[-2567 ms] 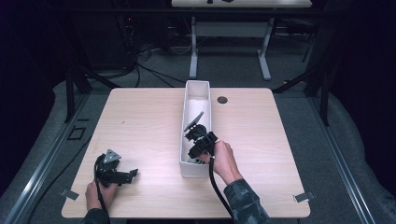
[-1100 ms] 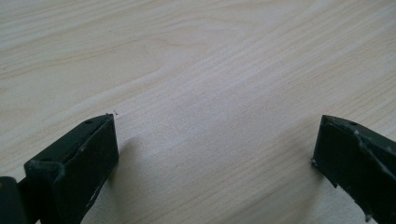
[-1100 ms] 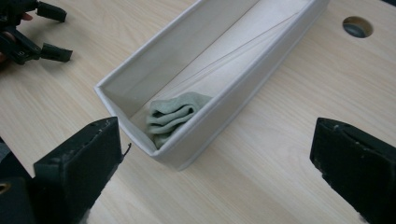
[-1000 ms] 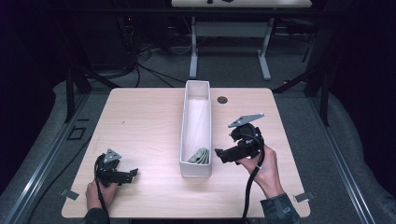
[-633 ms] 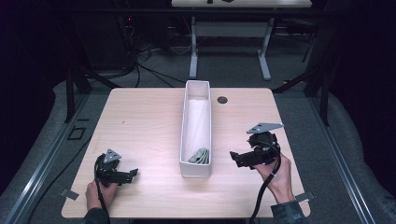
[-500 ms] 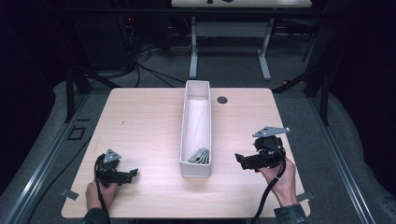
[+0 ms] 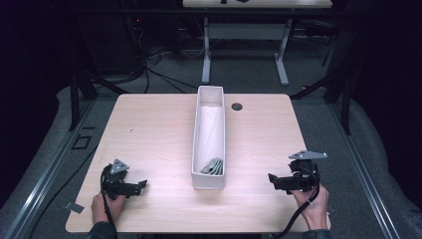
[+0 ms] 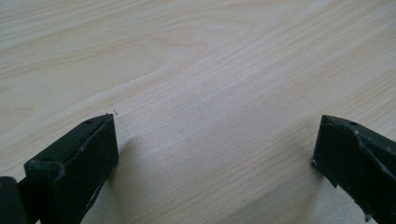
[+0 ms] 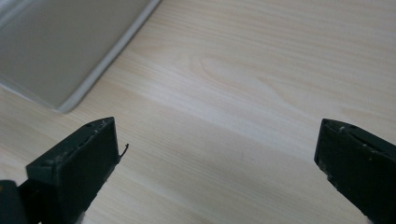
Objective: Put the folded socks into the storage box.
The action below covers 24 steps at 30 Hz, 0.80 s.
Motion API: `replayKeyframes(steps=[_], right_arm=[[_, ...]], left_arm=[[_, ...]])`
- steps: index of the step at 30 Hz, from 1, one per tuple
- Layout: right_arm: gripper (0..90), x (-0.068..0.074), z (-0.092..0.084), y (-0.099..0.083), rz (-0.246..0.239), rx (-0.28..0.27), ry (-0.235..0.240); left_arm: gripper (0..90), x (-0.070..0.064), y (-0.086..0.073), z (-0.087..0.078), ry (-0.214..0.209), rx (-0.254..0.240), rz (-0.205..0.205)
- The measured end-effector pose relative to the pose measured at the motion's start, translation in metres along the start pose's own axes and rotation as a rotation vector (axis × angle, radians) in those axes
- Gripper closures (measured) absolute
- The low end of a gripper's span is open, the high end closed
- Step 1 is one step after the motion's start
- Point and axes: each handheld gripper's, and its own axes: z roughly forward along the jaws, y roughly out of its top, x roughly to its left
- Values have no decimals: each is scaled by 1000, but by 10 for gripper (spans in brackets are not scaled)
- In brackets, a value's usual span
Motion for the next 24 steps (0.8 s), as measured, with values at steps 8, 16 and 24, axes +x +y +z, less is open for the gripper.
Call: replayKeyframes(steps=[8,16,24], right_arm=[[0,-13,24,-29,19,19,-36],[0,-24,44,-53,33,-5,-42],[0,-28,56,-68,32,-23,-69]], left_arm=[[0,0,0,0,0,-1,-1],[0,0,0,0,1,0,-1],[0,0,0,0,2,0,-1]])
